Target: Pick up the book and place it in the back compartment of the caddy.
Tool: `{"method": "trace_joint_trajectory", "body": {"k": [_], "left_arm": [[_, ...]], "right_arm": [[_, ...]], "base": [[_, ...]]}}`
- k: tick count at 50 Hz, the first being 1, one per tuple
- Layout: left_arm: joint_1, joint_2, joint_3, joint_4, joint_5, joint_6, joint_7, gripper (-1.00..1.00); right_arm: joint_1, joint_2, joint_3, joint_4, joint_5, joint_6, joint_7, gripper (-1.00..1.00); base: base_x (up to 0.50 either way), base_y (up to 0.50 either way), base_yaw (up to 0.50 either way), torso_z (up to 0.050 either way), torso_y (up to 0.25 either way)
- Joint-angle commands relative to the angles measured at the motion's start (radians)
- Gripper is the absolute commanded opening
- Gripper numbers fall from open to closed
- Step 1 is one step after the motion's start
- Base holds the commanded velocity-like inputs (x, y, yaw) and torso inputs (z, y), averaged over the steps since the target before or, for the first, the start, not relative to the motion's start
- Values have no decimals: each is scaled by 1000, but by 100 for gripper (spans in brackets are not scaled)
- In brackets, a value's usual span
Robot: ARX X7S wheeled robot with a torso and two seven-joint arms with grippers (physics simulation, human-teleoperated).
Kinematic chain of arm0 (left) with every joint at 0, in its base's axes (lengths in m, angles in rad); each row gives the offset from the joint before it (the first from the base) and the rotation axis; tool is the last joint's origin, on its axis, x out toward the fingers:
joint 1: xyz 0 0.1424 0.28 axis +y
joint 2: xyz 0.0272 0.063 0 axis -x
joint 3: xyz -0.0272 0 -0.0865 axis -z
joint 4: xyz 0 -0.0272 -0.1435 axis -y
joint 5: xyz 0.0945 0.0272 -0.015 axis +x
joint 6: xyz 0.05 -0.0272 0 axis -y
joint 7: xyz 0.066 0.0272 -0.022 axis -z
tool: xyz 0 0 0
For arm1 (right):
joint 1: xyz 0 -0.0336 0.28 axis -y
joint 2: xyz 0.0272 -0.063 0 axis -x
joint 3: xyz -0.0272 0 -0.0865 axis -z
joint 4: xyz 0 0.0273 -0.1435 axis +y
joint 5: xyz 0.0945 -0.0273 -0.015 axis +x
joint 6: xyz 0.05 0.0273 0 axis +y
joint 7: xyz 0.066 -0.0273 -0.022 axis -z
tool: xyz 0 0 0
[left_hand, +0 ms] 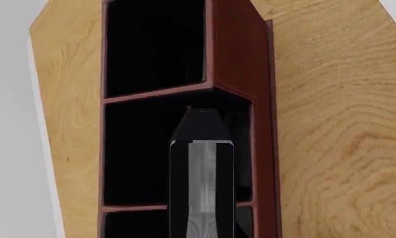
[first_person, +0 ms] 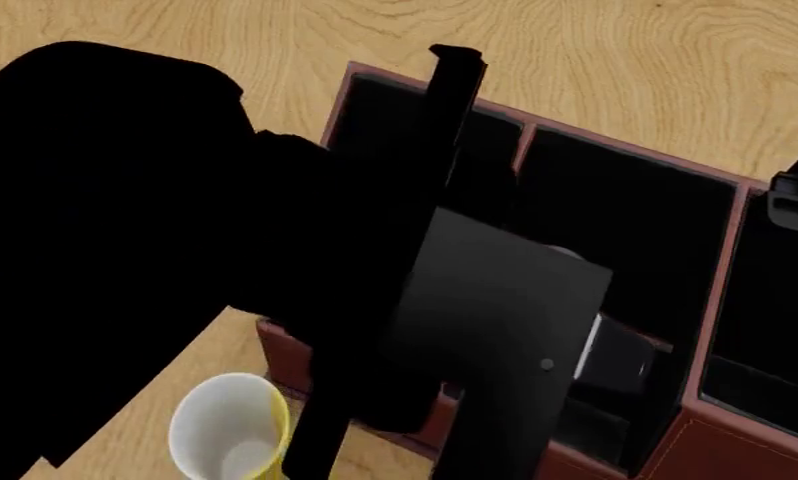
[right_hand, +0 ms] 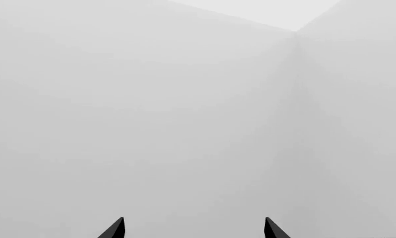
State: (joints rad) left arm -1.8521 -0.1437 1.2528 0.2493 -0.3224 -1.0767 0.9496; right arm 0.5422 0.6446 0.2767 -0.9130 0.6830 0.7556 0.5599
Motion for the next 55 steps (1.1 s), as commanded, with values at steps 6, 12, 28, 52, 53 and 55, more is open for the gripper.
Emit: {"method": "trace_joint_trajectory", "body": {"k": [6, 12, 28, 52, 53, 55], "left_arm": [[28, 54, 1, -94, 37, 95, -6, -100], [46, 57, 13, -122, 42, 126, -11, -100], [94, 78, 53, -201, 57, 206, -25, -100], [134, 111, 103, -328, 74, 314, -32, -100], [136, 112, 104, -330, 74, 318, -34, -100], [141, 115, 105, -339, 74, 329, -36, -100]], "right_arm": [[2, -9, 29, 5, -4, 2, -12, 100], [8, -6, 25, 6, -2, 5, -8, 100], [-16, -3, 29, 11, -13, -11, -7, 100], [-24, 14, 59, 1, 13, 2, 8, 100], [-24, 15, 60, 0, 14, 3, 9, 100], [-23, 16, 59, 1, 15, 3, 11, 100]], "base": [[0, 0, 0, 0, 0], [0, 0, 0, 0, 2], [0, 0, 0, 1, 1], [0, 0, 0, 0, 1], [0, 0, 0, 0, 0], [0, 0, 0, 0, 0]]}}
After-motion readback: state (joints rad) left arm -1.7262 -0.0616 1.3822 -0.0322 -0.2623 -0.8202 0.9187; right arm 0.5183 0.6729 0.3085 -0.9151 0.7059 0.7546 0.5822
